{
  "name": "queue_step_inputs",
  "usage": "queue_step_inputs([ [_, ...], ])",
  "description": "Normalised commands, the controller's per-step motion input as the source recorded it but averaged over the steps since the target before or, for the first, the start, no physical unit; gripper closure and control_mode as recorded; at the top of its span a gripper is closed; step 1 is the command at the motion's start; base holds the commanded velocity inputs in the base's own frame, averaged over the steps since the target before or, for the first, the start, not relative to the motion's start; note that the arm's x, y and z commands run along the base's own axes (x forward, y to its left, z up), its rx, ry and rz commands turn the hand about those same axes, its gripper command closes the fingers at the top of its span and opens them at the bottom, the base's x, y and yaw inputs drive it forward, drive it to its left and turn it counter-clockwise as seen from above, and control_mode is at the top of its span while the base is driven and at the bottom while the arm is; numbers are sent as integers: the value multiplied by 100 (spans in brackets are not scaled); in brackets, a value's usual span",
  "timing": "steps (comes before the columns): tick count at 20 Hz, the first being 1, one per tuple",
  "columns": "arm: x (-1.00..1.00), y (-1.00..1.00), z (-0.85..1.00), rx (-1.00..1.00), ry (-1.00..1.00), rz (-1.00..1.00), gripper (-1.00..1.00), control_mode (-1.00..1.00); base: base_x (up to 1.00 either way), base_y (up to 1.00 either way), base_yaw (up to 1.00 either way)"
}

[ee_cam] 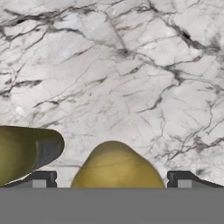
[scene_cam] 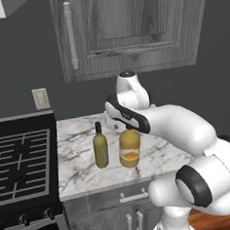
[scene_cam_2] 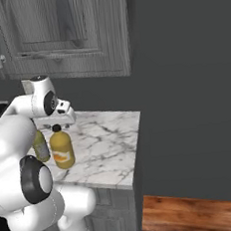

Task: There is a wine glass and glass cup on the dining counter. Place the wine bottle next to the wine glass and the juice bottle next to the glass cup.

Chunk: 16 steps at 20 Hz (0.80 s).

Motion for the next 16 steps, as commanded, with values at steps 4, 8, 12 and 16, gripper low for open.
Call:
queue_step_inputs([
  [4,-4,-6,-1,0,5,0,-100,-100,0,0,0],
  [8,0,1,0,0,1,0,-100,-100,0,0,0],
  [12,4,8,0,0,0,0,-100,-100,0,0,0],
  [16,2,4,0,0,0,2,-100,-100,0,0,0],
])
